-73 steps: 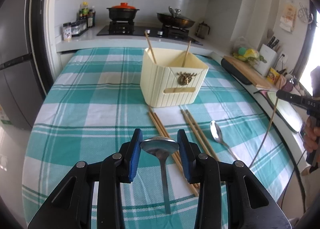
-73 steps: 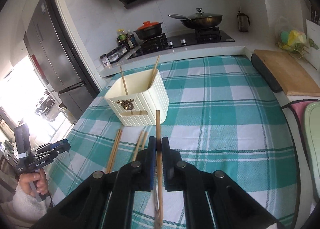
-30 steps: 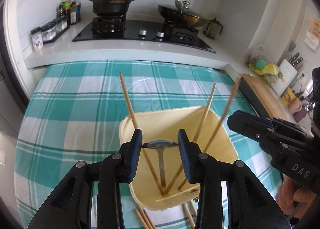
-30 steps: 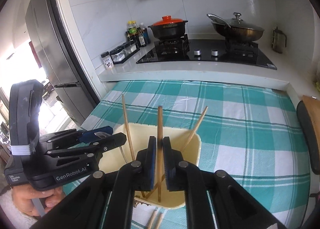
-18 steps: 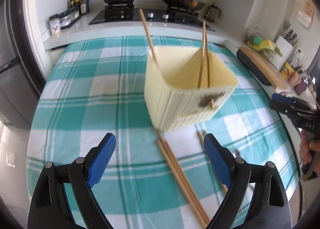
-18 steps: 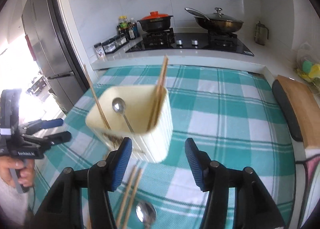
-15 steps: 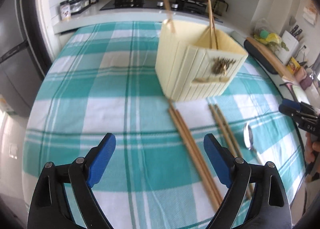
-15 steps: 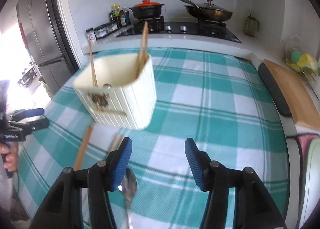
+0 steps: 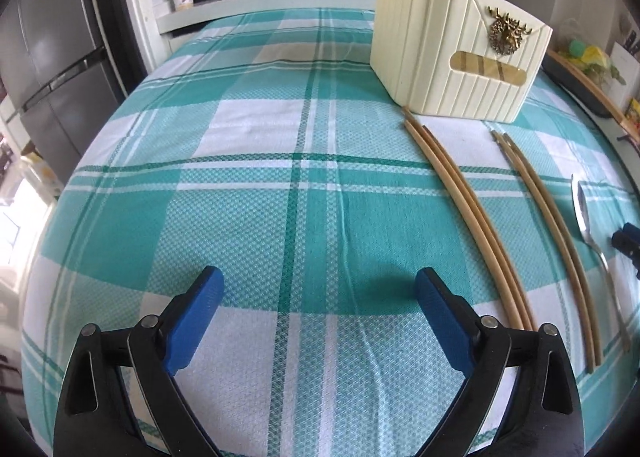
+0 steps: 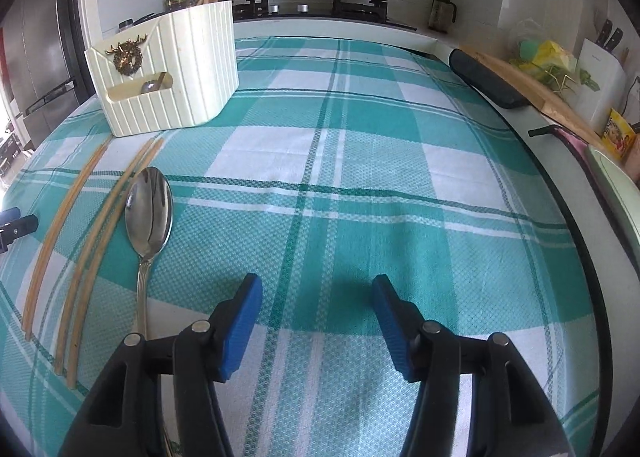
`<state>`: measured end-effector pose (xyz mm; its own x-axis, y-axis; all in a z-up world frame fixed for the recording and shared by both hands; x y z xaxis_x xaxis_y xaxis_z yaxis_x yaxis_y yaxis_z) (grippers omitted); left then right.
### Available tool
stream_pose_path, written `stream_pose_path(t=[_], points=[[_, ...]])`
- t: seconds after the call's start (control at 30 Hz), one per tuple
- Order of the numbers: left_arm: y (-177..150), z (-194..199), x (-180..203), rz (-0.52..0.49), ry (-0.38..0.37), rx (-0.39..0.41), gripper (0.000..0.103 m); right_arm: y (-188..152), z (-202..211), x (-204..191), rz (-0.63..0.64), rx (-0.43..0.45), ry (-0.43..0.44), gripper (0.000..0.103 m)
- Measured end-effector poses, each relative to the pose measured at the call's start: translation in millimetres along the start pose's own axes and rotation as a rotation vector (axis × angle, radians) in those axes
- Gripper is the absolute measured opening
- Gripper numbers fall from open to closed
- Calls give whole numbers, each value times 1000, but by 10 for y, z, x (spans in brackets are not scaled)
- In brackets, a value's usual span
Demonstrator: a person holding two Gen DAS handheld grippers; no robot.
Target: Organize utensils
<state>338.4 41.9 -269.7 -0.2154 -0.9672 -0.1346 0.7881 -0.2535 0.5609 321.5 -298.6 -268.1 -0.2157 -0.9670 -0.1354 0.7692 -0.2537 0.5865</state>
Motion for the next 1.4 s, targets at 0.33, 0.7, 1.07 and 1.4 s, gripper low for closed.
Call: stream_pose_path(t=[0.33,0.7,1.07,1.4], points=[[-25,-18,-22,6,10,1,103,-10,-10,16,-16,-4,7,62],[-34,9,-15,15,8,4,102,-12,-13,15,-18,-5,8,63],[127,193,495,48,-72,58,102,-10,-17,18,-18,-4,9,63],[88,65,509,47,-27,15,103,-9,-16,17,-18,-4,9,63]])
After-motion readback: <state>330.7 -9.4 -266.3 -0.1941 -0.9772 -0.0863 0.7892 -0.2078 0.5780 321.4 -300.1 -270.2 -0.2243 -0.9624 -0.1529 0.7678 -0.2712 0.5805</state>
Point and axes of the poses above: each gripper's, at about its wrist camera, not at the fingertips, and z roughly against the way its jaws point, x to its right, y to its top, the point moved 9 cm from there along -z, roughly the way its jaws point, and after that the axes turned 14 degrees about -z, right-handed, at the moved point
